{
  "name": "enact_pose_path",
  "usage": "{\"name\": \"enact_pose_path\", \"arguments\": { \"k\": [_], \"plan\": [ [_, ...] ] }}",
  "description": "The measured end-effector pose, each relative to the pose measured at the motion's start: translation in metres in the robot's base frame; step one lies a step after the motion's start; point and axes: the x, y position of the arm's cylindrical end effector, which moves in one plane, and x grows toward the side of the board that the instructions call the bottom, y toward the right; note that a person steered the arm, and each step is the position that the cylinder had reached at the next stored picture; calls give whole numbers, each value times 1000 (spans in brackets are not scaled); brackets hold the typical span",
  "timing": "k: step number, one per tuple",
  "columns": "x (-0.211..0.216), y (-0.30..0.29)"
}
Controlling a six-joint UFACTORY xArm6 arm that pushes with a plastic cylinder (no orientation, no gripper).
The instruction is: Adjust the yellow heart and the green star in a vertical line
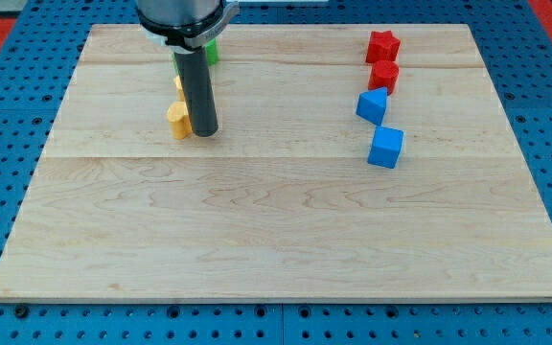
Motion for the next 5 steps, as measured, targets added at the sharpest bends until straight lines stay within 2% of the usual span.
{"name": "enact_pose_path", "arguments": {
  "k": [1,2,3,4,5],
  "plan": [
    [34,-2],
    [59,-72],
    [9,-116],
    [-74,-89],
    [-108,-87]
  ]
}}
